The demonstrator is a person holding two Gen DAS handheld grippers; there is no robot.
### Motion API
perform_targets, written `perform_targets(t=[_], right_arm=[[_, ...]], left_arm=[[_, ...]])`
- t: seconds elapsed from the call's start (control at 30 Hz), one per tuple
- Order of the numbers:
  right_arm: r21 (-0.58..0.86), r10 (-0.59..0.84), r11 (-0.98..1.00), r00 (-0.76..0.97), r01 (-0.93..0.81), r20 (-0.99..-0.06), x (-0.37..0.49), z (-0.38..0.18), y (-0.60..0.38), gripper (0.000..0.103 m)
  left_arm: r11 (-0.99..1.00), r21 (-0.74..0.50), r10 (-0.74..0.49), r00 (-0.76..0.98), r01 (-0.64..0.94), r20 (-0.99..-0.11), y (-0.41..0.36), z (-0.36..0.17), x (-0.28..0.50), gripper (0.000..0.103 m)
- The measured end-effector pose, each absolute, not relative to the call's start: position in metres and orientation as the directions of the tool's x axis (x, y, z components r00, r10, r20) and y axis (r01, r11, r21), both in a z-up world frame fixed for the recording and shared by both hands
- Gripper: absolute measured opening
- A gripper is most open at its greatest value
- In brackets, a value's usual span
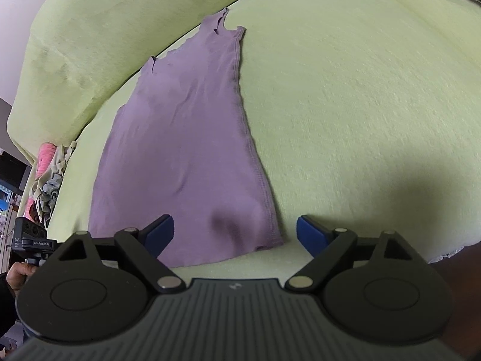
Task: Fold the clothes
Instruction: 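Lower both grippers to the tank top hem corners and close them, then lift the hem with both grippers and carry it toward the shoulder straps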
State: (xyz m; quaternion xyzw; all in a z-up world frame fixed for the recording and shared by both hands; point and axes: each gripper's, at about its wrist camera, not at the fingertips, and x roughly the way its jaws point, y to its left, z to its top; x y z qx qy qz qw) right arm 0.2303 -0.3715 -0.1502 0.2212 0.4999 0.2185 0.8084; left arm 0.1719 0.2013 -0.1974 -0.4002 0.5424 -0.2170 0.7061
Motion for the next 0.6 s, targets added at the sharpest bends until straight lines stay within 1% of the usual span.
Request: perform_targets(t=[0.27,0.3,0.33,0.4,0.6], right_arm=[[0.600,0.610,0.784,0.375,-0.158,-0.698,0.238,-0.159,-0.377,0.085],[0.606,0.618,0.778,0.371,-0.164,-0.693,0.238,-0.159,-0.378,0.083],[0.614,0.628,0.771,0.364,-0.169,-0.688,0.238,-0.159,-0.378,0.073],[0.622,0.642,0.761,0.345,-0.181,-0.685,0.239,-0.161,-0.377,0.062],[0.633,0.650,0.753,0.344,-0.178,-0.677,0.236,-0.163,-0.371,0.059]], left_arm=[[0.600,-0.793,-0.739,0.304,-0.106,-0.601,0.192,-0.194,0.178,0.009],[0.600,-0.793,-0.740,0.303,-0.106,-0.601,0.192,-0.194,0.179,0.009],[0.600,-0.793,-0.741,0.302,-0.104,-0.600,0.191,-0.195,0.179,0.009],[0.601,-0.793,-0.741,0.300,-0.103,-0.601,0.191,-0.194,0.180,0.009],[0.610,-0.786,-0.736,0.296,-0.098,-0.608,0.188,-0.192,0.182,0.009]])
